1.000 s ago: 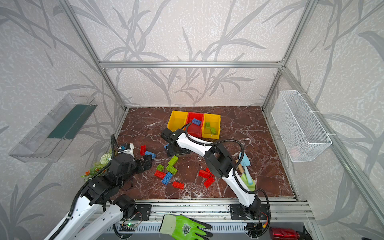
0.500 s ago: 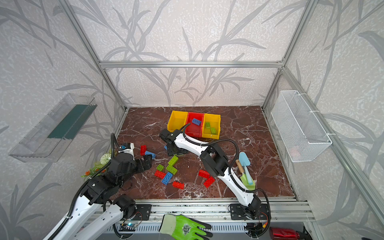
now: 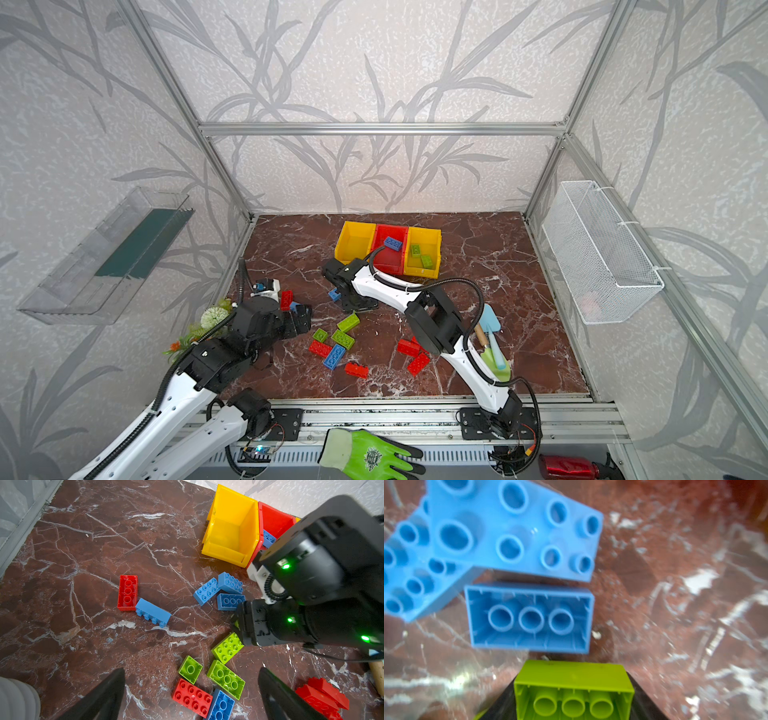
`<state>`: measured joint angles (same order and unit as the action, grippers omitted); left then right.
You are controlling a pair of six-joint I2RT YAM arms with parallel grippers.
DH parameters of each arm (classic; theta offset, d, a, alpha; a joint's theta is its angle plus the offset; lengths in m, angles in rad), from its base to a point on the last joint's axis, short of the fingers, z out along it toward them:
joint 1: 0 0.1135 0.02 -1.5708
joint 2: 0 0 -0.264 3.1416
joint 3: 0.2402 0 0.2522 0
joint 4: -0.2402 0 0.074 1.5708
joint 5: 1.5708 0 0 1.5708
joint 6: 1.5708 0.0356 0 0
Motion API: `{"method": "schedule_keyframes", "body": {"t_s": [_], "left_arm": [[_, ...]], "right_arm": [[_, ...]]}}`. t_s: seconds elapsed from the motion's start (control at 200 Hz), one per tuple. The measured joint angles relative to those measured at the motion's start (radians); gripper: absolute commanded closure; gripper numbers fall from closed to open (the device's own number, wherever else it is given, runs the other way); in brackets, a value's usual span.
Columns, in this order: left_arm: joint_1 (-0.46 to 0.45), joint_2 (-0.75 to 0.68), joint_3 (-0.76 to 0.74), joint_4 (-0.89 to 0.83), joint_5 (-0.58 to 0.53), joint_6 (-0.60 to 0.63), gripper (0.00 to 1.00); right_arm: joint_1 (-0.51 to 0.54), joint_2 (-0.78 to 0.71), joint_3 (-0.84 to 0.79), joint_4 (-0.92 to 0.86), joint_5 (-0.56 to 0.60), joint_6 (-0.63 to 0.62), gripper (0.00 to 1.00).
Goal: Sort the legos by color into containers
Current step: 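Drop the green brick into the yellow bin with the right gripper while left arm advances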
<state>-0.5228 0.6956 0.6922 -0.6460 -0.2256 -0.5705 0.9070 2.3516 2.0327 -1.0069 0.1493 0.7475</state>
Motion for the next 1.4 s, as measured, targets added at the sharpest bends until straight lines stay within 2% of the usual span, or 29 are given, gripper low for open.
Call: {"method": "schedule_keyframes", "body": {"t_s": [0.15,0.31,0.46,0.6,0.905,1.289,1.404], "left_arm": [[0.000,0.084,0.026,0.048,0.014,0.016,0.01],[0.000,0.212,0.093,0.109,0.046,0.035,0.01],[0.000,0.351,0.174,0.160,0.085,0.055,0.02],[0.000,0.448,0.232,0.211,0.116,0.074,0.02],[0.000,0.622,0.352,0.266,0.151,0.147,0.02],[0.000,0.771,0.503,0.278,0.147,0.246,0.02],[0.000,0.805,0.534,0.276,0.147,0.265,0.01]], "right_arm": [[-0.039,-0.144,-0.097,0.008,-0.006,-0.016,0.46],[-0.163,-0.286,-0.162,0.015,-0.016,-0.050,0.47],[-0.289,-0.317,-0.163,0.015,-0.013,-0.103,0.47],[-0.364,-0.306,-0.147,0.008,-0.013,-0.147,0.47],[-0.464,-0.130,0.108,-0.013,-0.022,-0.213,0.47],[-0.505,0.182,0.557,-0.156,-0.023,-0.253,0.47],[-0.516,0.214,0.607,-0.181,-0.023,-0.256,0.46]]}}
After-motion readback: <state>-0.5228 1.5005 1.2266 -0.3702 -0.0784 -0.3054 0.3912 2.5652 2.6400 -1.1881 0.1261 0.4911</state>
